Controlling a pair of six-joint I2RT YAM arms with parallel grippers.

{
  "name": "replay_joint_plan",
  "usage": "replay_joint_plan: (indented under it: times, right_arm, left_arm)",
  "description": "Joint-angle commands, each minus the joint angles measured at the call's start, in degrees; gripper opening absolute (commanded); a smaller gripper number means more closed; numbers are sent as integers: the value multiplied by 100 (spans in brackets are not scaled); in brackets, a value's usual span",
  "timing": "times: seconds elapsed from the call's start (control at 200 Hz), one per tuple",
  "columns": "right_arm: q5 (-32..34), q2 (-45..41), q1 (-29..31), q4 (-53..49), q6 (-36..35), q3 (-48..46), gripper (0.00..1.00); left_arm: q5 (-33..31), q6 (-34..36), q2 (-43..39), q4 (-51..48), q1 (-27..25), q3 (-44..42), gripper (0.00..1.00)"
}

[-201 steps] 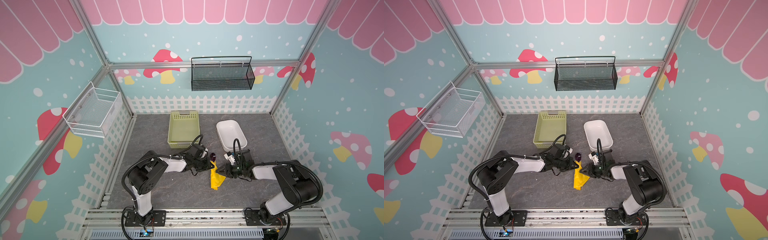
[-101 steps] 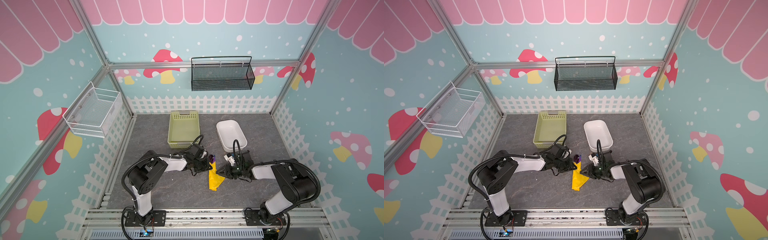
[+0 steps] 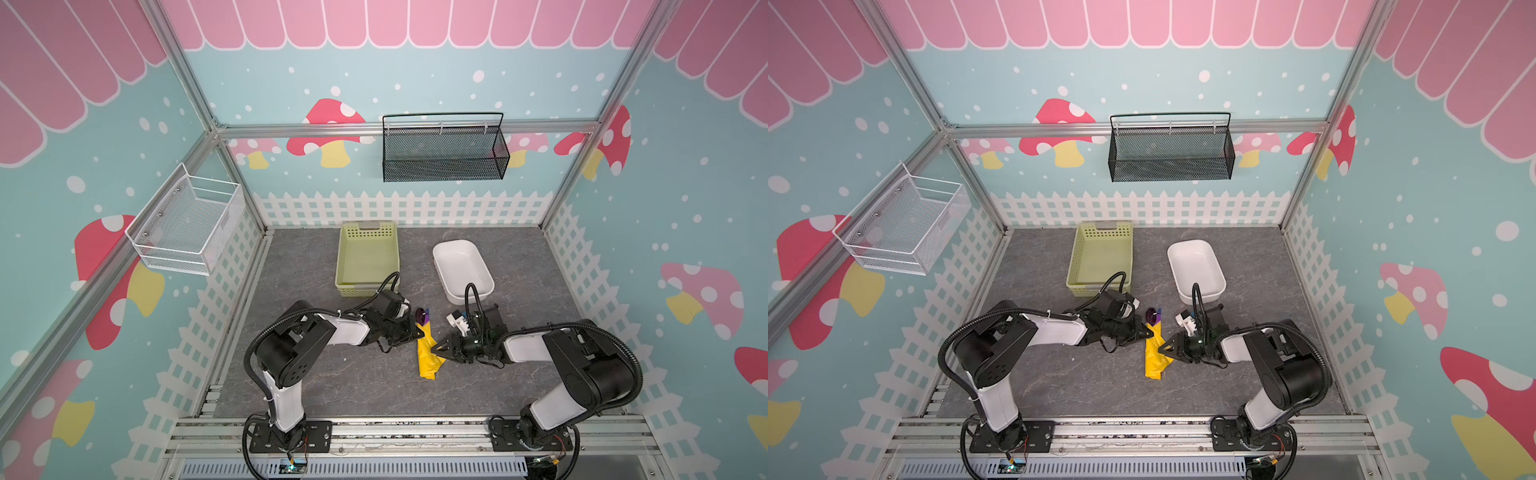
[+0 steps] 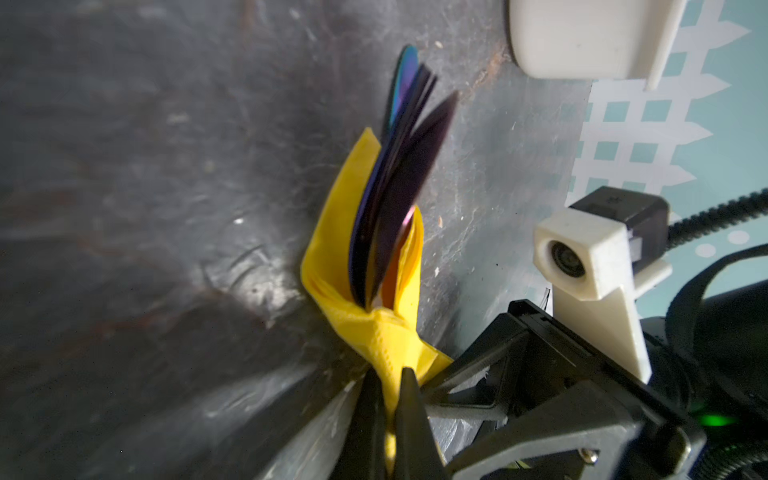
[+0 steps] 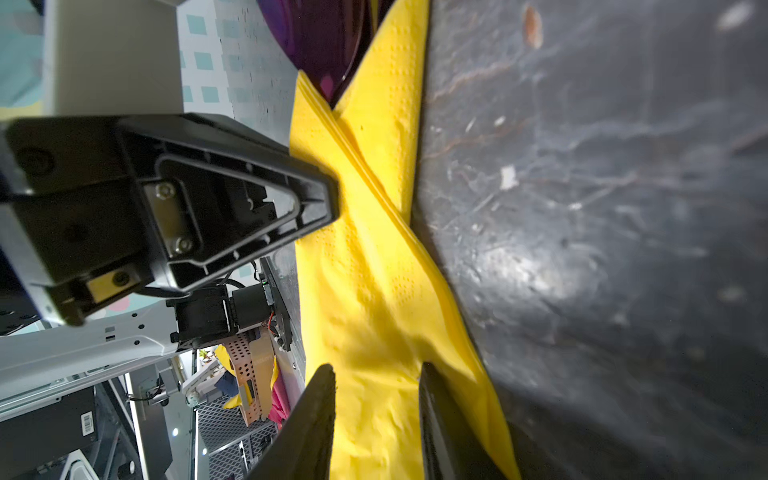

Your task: Place the utensils on the paper napkin and roll it up

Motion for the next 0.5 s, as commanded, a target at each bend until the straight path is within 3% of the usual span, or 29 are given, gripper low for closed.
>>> replay_joint_plan:
  times: [0.0, 0.49]
  right_arm:
    - [-37, -12, 56, -55, 44, -142, 38]
    - [-500, 378, 249, 982, 685, -275, 45]
  left_arm:
    - [180, -428, 56, 726, 75, -60, 0]
    - [372, -1057, 135, 1637, 129, -287, 0]
